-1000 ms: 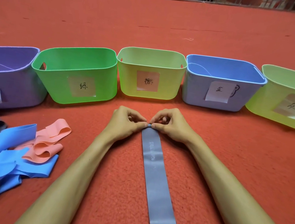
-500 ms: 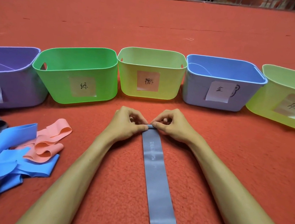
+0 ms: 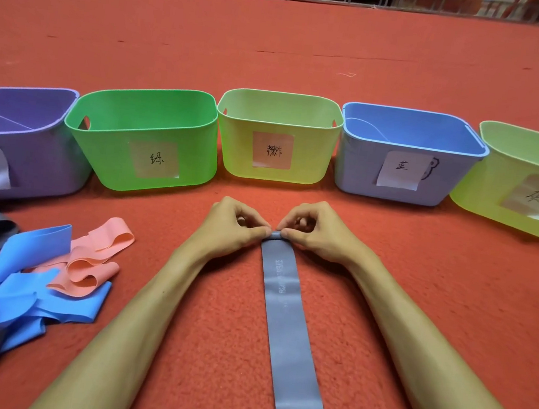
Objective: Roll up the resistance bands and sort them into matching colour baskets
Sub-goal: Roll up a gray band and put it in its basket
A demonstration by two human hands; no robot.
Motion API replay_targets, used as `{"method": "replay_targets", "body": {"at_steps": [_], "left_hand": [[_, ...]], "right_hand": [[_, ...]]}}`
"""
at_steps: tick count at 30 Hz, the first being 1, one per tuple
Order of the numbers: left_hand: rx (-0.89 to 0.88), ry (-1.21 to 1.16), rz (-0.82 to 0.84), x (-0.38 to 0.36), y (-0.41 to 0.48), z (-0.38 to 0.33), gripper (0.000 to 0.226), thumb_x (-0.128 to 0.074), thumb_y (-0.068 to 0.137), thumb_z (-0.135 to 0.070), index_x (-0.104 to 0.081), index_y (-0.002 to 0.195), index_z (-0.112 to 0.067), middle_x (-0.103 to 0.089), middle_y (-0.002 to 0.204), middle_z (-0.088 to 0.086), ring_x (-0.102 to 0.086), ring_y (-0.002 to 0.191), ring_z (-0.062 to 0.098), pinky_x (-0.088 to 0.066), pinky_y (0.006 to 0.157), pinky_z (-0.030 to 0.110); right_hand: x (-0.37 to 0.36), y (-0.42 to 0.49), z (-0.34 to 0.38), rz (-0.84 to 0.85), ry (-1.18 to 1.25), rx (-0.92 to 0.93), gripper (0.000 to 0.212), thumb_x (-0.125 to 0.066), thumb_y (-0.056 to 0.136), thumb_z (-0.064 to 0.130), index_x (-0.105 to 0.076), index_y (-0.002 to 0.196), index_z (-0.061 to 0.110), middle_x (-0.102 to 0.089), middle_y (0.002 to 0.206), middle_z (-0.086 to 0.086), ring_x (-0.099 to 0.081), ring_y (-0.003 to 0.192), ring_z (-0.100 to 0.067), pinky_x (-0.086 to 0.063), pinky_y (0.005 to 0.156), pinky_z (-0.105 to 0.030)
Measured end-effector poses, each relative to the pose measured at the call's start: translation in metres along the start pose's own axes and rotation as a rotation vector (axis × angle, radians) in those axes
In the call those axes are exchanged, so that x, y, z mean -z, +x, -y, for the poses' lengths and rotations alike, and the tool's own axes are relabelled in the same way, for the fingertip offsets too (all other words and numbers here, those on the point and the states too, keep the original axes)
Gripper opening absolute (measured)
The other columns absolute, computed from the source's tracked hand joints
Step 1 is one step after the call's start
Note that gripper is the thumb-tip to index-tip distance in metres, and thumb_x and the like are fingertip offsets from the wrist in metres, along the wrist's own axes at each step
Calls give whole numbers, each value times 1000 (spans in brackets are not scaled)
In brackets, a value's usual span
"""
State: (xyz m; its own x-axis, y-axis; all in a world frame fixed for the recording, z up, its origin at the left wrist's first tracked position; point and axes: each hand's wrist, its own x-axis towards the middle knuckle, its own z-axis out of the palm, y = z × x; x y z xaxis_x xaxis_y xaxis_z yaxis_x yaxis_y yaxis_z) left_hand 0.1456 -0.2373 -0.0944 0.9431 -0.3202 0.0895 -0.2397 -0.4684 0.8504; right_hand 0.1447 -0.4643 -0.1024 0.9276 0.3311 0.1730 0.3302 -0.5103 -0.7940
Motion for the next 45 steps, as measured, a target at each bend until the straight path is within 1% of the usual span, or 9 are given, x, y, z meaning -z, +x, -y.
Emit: {"method": "replay_targets", "body": {"at_steps": [6, 10, 15, 19, 25, 31, 35, 41, 45], "left_hand": [[-20, 73, 31, 2, 2, -2, 6, -87, 80, -19, -85, 84, -23, -77, 73, -14, -60, 65, -9, -40, 63, 7], [-41, 57, 19, 0, 2, 1, 5, -88, 79, -19, -84, 80, -21, -76, 73, -13, -58, 61, -7, -39, 60, 10], [-88, 15, -80, -6, 1, 5, 6, -88, 79, -18, -84, 79, -21, -72, 76, -10, -62, 64, 6, -44, 59, 20], [-135, 37, -158, -11, 4, 5, 6, -89, 79, -18, -83, 79, -21, -70, 78, -8, -53, 58, 3, -38, 55, 18], [-149, 45, -141, -10, 3, 7, 10, -89, 76, -17, -83, 81, -24, -71, 78, -3, -47, 56, 3, -35, 55, 15], [-113, 28, -99, -6, 2, 5, 7, -82, 84, -16, -83, 82, -23, -74, 72, -12, -58, 62, -2, -42, 62, 17], [-102, 99, -80, -5, 2, 6, 4, -85, 82, -22, -85, 85, -25, -75, 79, -13, -64, 72, -3, -40, 65, 11], [-117, 77, -71, -5, 0, 6, 6, -87, 79, -23, -84, 81, -28, -74, 77, -12, -62, 67, 2, -41, 63, 14], [-122, 35, -41, -4, 0, 8, 12, -88, 78, -16, -83, 84, -25, -73, 77, -8, -61, 66, 1, -42, 64, 17]], "right_hand": [[2, -2, 2, 53, 59, -31, 7, -82, 85, 13, -78, 89, 18, -73, 80, -9, -52, 66, -9, -44, 64, -29], [2, -1, 0, 48, 47, -35, 5, -82, 85, 16, -81, 89, 18, -72, 78, 0, -50, 67, -7, -42, 65, -26], [-5, 0, -4, -65, 4, -6, 5, -80, 84, 28, -83, 86, 24, -74, 81, 2, -52, 68, -9, -42, 65, -32], [-12, 0, -5, -188, -75, 35, 5, -82, 82, 28, -83, 87, 30, -72, 83, 7, -58, 71, -14, -49, 66, -38], [-11, 0, -6, -173, -60, 51, 11, -84, 77, 34, -83, 88, 32, -74, 90, 8, -64, 84, -21, -54, 75, -45], [-8, -1, -3, -144, -20, 16, 12, -89, 76, 27, -83, 86, 28, -73, 86, 7, -60, 78, -20, -51, 72, -39], [-8, -1, -1, -75, 89, -19, 11, -86, 79, 12, -80, 83, 20, -74, 79, 0, -53, 68, -7, -45, 64, -29], [-6, 0, 1, -72, 135, -50, 10, -74, 91, 14, -79, 83, 14, -67, 69, -5, -45, 62, -5, -35, 59, -23], [-6, -1, 0, -88, 122, -53, 6, -75, 87, 17, -80, 83, 17, -73, 75, -12, -51, 64, -6, -40, 62, -25]]}}
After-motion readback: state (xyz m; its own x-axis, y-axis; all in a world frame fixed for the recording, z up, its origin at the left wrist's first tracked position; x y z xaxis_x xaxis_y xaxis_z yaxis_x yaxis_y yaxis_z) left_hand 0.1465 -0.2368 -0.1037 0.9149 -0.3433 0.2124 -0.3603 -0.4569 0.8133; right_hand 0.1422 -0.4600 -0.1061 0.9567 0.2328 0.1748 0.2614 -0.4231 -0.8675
